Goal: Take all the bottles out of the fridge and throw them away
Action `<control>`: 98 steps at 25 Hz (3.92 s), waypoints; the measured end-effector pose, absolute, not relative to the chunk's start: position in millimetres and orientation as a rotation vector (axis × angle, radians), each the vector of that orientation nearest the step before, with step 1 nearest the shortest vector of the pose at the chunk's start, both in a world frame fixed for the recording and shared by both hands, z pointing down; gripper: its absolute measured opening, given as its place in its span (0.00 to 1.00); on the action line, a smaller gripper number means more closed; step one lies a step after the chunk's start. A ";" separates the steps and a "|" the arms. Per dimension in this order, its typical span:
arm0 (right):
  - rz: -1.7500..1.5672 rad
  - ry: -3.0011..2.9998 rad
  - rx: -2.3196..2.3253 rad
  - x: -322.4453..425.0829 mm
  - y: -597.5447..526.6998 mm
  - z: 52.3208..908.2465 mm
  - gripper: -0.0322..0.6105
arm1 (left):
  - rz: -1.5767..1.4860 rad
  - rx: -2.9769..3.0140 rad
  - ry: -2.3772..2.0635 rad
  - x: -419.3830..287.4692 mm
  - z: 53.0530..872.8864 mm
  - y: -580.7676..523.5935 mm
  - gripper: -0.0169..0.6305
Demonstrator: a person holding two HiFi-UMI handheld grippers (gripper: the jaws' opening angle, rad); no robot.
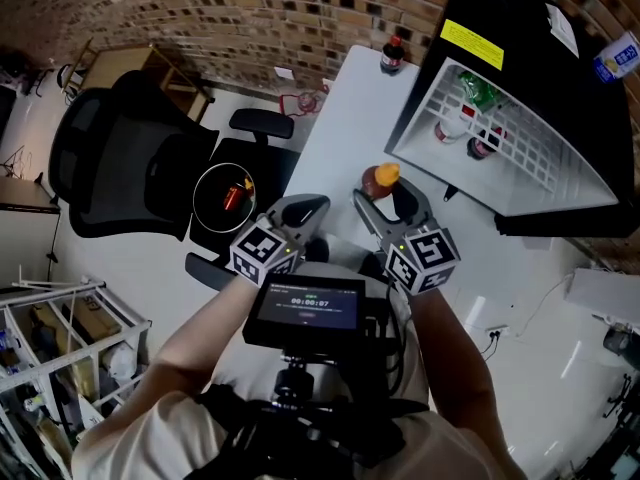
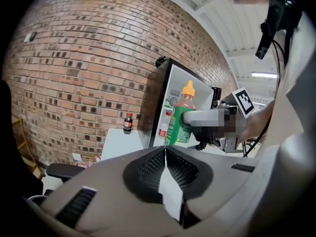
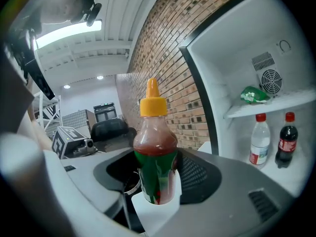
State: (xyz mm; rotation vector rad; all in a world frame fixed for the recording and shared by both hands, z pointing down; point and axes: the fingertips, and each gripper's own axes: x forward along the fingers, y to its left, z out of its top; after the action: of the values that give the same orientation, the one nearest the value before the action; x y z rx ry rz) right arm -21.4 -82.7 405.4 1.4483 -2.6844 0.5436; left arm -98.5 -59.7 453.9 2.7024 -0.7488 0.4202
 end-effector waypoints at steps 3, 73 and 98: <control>0.551 -2.694 1.411 -29.9 -88.6 407.3 0.46 | 0.418 2.683 -0.784 -106.4 453.6 -63.0 0.05; 0.859 -2.599 0.760 -231.1 -112.9 501.6 0.48 | 1.401 1.957 -0.896 -429.5 752.9 -119.4 0.47; 1.061 -2.322 1.139 -144.2 -82.8 549.0 0.48 | 1.678 1.467 -0.481 -431.5 896.8 -100.4 0.50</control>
State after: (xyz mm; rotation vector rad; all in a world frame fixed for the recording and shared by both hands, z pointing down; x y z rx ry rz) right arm -144.2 -82.8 549.0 1.1386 -2.3216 1.0609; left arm -431.5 -100.4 896.8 1.4674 -0.4808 1.6782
